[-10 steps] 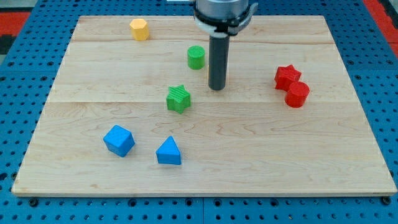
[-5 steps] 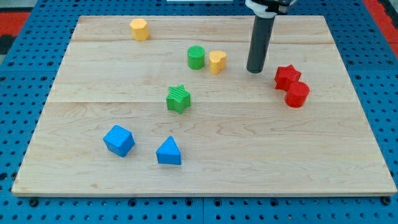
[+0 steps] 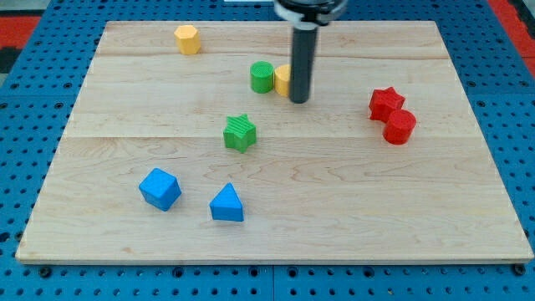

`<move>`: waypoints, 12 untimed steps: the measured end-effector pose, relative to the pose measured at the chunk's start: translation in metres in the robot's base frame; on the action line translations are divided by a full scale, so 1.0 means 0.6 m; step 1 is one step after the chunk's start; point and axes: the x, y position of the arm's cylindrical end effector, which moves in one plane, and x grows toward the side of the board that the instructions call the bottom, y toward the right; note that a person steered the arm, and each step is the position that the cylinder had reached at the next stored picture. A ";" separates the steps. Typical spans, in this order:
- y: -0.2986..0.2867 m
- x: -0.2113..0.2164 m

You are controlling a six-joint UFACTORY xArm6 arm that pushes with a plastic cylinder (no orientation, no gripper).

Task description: Push the yellow heart to the top center of the board

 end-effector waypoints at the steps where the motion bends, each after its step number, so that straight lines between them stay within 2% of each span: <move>1: -0.075 -0.059; 2: -0.075 -0.067; 3: -0.073 -0.039; 4: -0.026 -0.023; 5: 0.026 -0.053; 7: 0.099 -0.161; 8: 0.106 -0.193; 9: 0.102 -0.193; 10: 0.180 -0.198; 11: 0.170 -0.224; 12: 0.103 -0.225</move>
